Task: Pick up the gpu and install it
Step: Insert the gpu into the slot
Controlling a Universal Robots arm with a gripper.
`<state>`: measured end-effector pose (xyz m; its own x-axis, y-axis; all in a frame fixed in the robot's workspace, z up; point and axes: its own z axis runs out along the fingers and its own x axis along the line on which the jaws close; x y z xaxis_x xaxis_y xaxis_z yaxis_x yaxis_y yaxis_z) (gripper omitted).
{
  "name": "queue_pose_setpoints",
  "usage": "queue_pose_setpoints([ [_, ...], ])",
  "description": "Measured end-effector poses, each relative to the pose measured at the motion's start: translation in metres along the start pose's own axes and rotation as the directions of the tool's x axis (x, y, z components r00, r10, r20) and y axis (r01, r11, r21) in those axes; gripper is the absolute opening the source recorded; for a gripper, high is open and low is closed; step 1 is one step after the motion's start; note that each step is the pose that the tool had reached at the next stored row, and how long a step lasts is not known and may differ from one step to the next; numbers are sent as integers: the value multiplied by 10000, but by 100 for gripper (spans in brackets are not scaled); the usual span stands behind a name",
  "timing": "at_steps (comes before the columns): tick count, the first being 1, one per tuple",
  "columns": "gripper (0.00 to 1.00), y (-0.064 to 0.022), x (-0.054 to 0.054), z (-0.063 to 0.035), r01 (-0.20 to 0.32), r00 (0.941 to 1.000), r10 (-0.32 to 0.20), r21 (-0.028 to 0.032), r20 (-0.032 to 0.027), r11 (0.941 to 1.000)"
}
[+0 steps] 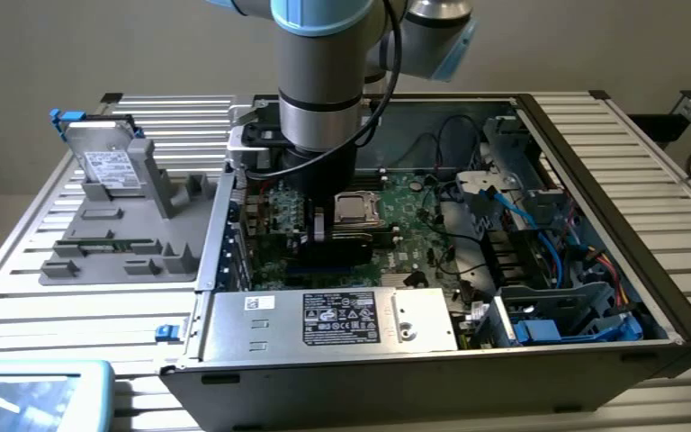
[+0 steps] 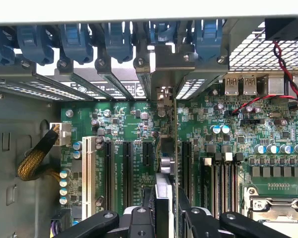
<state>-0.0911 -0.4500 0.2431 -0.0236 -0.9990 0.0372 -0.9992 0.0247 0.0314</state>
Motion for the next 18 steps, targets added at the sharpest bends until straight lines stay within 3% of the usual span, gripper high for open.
queue_pose_setpoints([
  [18, 29, 1, -1, 24, 3, 10000, -3, -4, -6, 10000],
])
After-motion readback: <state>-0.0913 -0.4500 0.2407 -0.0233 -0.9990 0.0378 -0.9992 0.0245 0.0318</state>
